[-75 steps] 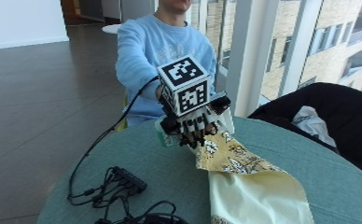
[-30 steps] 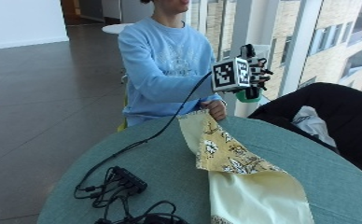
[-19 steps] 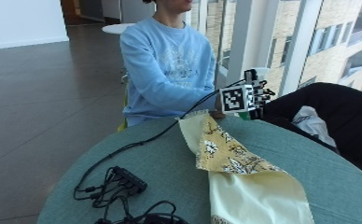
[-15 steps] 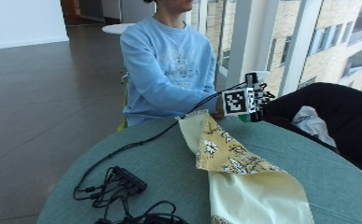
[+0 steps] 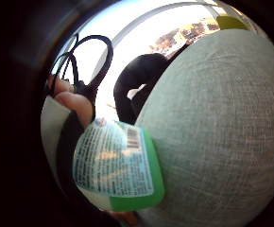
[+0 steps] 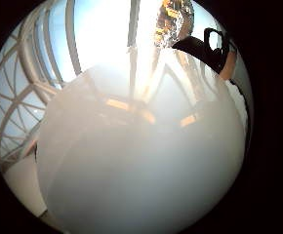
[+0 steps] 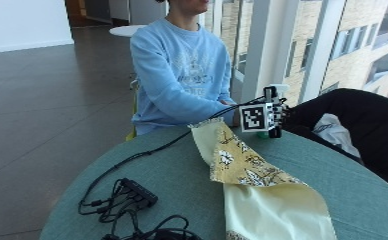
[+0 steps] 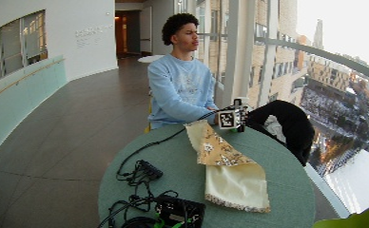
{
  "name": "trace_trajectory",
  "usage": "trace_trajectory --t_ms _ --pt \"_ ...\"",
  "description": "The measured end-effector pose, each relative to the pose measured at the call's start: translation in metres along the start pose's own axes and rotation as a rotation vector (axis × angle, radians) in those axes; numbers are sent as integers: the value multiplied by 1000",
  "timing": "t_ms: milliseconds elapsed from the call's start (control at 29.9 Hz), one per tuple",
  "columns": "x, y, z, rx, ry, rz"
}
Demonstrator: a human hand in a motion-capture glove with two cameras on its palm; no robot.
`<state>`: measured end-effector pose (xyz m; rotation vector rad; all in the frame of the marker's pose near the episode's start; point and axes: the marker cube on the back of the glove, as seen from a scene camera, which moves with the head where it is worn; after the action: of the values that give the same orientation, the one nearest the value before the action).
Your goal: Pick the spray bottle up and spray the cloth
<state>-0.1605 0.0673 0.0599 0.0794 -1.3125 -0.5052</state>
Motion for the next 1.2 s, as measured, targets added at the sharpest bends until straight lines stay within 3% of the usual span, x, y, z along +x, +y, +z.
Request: trace_trajectory --t_ms 569,870,1205 --pt "-18 40 -49 73 74 -39" --pt "-66 103 -85 111 265 -57" --pt "-78 189 -162 179 540 30"
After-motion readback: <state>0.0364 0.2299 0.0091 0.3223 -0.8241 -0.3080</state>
